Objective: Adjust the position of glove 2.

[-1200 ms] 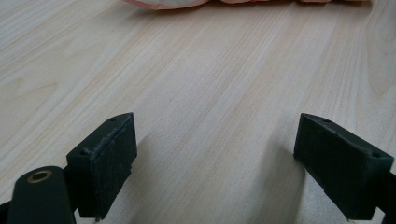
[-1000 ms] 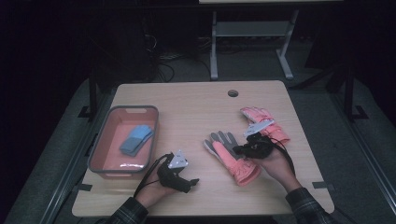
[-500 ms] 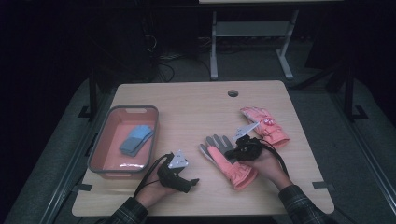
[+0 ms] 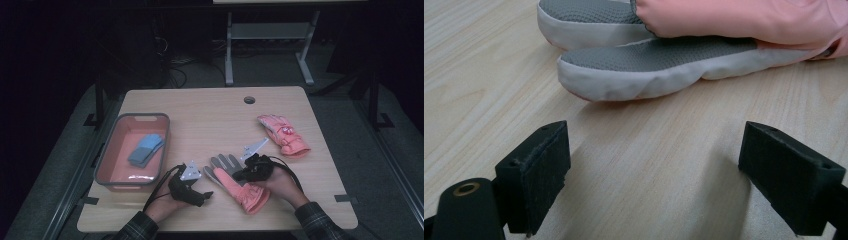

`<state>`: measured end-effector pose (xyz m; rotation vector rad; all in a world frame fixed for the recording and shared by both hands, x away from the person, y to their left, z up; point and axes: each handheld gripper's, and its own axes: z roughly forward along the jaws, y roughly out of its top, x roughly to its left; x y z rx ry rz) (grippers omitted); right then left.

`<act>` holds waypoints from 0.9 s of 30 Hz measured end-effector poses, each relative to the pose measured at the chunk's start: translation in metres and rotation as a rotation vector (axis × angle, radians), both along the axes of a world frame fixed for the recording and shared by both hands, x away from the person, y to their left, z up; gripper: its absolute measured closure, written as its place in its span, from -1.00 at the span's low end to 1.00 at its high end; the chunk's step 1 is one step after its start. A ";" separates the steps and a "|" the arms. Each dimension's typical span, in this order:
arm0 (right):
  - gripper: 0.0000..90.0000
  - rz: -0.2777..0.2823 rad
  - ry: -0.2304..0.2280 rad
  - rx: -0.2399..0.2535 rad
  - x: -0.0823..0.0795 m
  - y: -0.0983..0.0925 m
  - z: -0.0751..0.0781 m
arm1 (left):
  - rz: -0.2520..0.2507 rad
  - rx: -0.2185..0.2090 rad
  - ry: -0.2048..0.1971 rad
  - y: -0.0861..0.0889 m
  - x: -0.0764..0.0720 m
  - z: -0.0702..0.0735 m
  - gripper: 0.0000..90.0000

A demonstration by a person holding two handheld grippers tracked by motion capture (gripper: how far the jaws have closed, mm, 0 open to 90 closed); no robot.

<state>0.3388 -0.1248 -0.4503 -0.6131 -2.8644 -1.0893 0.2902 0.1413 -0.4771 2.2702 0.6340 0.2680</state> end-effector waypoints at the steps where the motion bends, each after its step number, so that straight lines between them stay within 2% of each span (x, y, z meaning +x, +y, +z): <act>1: 1.00 0.000 -0.004 -0.002 0.000 0.000 0.000 | 0.000 0.000 0.000 0.000 0.000 0.000 -0.73; 4: 0.92 -0.003 -0.005 0.012 0.000 -0.002 0.003 | 0.000 0.000 0.000 0.000 0.000 0.000 -0.73; 5: 0.88 -0.015 0.009 0.019 -0.001 -0.003 0.006 | 0.000 0.000 0.000 0.000 0.000 0.000 -0.72; 7: 0.80 -0.033 -0.002 0.025 -0.001 -0.005 0.010 | 0.000 -0.001 0.000 0.000 0.000 0.000 -0.72; 9: 0.73 -0.057 0.001 0.040 0.000 -0.010 0.016 | 0.001 -0.002 0.000 0.000 0.000 0.000 -0.72; 14: 0.58 -0.142 -0.033 0.062 0.007 -0.028 0.030 | 0.000 0.000 0.000 0.000 0.000 0.000 -0.72; 22: 0.36 -0.287 -0.068 0.071 0.029 -0.069 0.046 | 0.000 -0.001 0.001 0.000 0.000 0.000 -0.72; 27: 0.16 -0.373 -0.045 0.050 0.048 -0.090 0.050 | 0.003 -0.004 0.005 0.000 0.000 0.000 -0.72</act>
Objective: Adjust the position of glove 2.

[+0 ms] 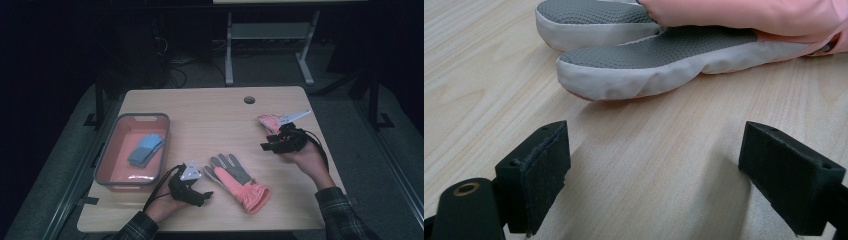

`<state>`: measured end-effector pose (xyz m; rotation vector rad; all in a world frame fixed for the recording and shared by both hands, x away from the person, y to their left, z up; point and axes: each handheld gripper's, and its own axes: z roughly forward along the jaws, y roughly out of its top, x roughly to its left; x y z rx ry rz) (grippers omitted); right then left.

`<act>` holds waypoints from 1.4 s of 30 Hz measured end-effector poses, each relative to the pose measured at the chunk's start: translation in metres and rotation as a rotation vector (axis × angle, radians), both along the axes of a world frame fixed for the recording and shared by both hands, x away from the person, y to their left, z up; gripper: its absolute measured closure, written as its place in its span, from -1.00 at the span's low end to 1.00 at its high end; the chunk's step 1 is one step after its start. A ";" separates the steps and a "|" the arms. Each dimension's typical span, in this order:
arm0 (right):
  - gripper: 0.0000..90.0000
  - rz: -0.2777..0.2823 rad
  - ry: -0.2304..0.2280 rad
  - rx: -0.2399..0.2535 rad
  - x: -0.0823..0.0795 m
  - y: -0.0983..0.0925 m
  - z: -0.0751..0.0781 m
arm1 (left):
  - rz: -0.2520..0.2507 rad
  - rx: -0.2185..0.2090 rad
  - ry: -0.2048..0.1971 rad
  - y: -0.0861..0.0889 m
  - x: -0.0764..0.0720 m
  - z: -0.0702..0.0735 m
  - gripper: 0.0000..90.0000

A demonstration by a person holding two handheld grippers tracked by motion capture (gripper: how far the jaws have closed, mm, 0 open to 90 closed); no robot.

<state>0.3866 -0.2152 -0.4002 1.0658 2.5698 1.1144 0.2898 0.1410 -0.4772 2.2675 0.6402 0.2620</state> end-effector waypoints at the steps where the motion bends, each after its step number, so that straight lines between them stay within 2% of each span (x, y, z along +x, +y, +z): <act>1: 0.10 -0.014 0.001 -0.011 0.004 -0.004 0.000 | 0.000 0.000 0.000 0.000 0.000 0.000 -0.72; 4: -0.06 -0.053 0.011 -0.041 0.013 -0.014 -0.004 | 0.000 0.000 0.000 0.000 0.000 0.000 -0.72; 9: -0.18 -0.103 0.029 -0.059 0.025 -0.027 -0.011 | 0.000 0.000 0.000 0.000 0.000 0.000 -0.72; 15: -0.22 -0.155 0.029 -0.065 0.037 -0.039 -0.017 | 0.000 0.000 0.000 0.000 0.000 0.000 -0.72; 18: -0.22 -0.176 0.019 -0.085 0.042 -0.043 -0.019 | 0.000 0.000 0.000 0.000 0.000 0.000 -0.72; 30: -0.27 -0.212 0.069 -0.099 0.059 -0.058 -0.038 | 0.000 0.000 0.000 0.000 0.000 0.000 -0.73; 33: -0.16 -0.203 0.083 -0.096 0.060 -0.057 -0.043 | -0.001 0.000 0.000 0.000 0.000 0.000 -0.73; 37: 0.12 -0.198 0.064 -0.091 0.058 -0.057 -0.048 | 0.000 0.000 0.000 0.000 0.000 0.000 -0.73; 42: 0.65 -0.180 0.050 -0.078 0.054 -0.058 -0.047 | 0.000 0.000 0.000 0.000 0.000 0.000 -0.72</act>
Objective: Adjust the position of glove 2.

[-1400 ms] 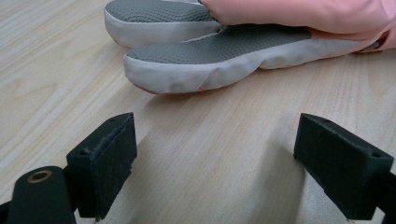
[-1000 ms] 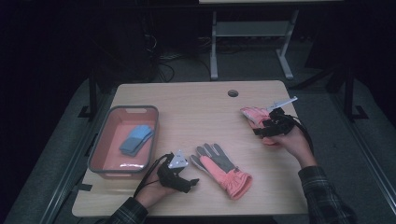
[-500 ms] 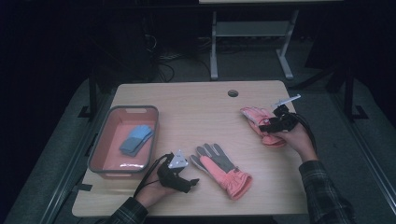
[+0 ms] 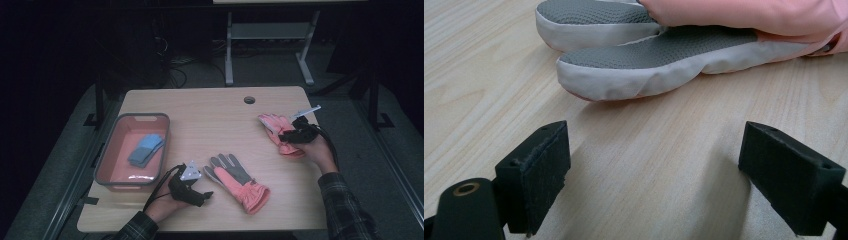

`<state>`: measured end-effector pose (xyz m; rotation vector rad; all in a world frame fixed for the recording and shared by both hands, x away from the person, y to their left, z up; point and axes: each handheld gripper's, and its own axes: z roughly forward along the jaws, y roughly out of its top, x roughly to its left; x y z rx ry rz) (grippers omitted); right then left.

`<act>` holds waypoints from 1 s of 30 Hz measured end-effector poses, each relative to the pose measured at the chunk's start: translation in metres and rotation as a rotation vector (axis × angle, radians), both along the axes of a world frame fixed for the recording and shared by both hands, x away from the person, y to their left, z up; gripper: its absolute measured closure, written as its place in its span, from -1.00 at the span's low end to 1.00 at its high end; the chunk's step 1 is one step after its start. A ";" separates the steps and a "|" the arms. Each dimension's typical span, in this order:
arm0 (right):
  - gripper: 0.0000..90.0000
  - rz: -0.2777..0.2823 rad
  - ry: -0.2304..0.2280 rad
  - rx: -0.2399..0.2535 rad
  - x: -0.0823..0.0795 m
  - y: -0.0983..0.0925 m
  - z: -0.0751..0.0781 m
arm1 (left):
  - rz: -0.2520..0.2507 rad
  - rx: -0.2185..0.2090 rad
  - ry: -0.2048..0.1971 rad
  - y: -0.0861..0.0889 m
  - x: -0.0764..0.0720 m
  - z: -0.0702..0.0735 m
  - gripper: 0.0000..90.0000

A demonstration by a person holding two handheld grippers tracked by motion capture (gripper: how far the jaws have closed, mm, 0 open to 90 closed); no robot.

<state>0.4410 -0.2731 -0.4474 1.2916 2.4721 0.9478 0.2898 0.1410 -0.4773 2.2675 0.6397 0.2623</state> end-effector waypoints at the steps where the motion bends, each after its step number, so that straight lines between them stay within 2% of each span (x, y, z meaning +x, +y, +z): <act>1: 0.70 0.004 -0.003 0.003 0.000 -0.001 0.000 | 0.000 0.000 0.000 0.000 0.000 0.000 -0.73; 7: 0.79 0.011 -0.015 0.024 -0.003 -0.005 0.005 | 0.000 0.000 0.000 0.000 0.000 0.000 -0.72; 17: 0.82 0.013 -0.042 0.052 -0.016 -0.009 0.026 | -0.001 0.002 0.001 0.000 0.000 0.000 -0.72; 19: 0.82 0.011 -0.056 0.058 -0.022 -0.011 0.031 | 0.009 0.024 0.013 -0.002 0.002 0.003 -0.69; 24: 0.82 0.020 -0.059 0.055 -0.030 -0.008 0.036 | 0.009 0.025 0.016 -0.001 0.002 0.003 -0.69; 30: 0.82 0.041 -0.052 0.064 -0.042 0.002 0.048 | -0.003 0.008 0.004 0.000 0.001 0.001 -0.71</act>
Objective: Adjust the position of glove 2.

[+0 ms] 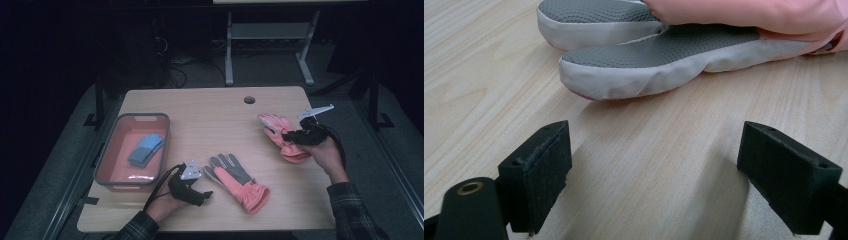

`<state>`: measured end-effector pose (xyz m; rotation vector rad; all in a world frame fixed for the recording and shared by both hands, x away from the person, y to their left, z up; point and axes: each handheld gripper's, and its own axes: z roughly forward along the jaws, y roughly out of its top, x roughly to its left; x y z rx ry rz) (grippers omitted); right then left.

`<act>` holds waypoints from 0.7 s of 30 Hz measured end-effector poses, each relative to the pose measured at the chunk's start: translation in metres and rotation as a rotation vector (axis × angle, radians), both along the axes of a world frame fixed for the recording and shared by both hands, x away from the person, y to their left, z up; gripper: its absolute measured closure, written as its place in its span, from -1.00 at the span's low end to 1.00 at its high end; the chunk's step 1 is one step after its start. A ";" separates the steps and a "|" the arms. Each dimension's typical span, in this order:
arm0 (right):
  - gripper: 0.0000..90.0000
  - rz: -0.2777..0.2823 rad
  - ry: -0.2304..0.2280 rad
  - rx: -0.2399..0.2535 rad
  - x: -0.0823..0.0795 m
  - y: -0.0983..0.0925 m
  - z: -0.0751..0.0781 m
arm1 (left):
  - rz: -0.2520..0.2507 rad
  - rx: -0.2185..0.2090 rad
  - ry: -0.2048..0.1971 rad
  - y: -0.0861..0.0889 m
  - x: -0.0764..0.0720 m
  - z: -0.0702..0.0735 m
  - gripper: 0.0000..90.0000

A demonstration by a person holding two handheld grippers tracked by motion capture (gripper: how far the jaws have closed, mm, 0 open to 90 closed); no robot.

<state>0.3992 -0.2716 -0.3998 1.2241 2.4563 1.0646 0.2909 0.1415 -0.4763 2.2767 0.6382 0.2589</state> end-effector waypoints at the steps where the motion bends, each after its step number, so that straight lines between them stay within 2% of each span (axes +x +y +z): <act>1: 0.82 0.003 0.000 0.004 -0.003 0.002 0.002 | 0.000 -0.003 -0.002 0.000 0.000 0.000 -0.71; 4: 0.81 0.017 0.001 0.009 -0.012 0.010 0.009 | 0.002 -0.007 -0.004 0.000 0.000 -0.001 -0.71; 11: 0.81 0.090 -0.010 0.024 -0.032 0.035 0.021 | -0.002 -0.009 -0.010 0.000 0.000 -0.001 -0.71; 21: 0.81 0.193 -0.017 0.042 -0.055 0.072 0.030 | 0.001 -0.014 -0.009 0.000 0.000 -0.001 -0.71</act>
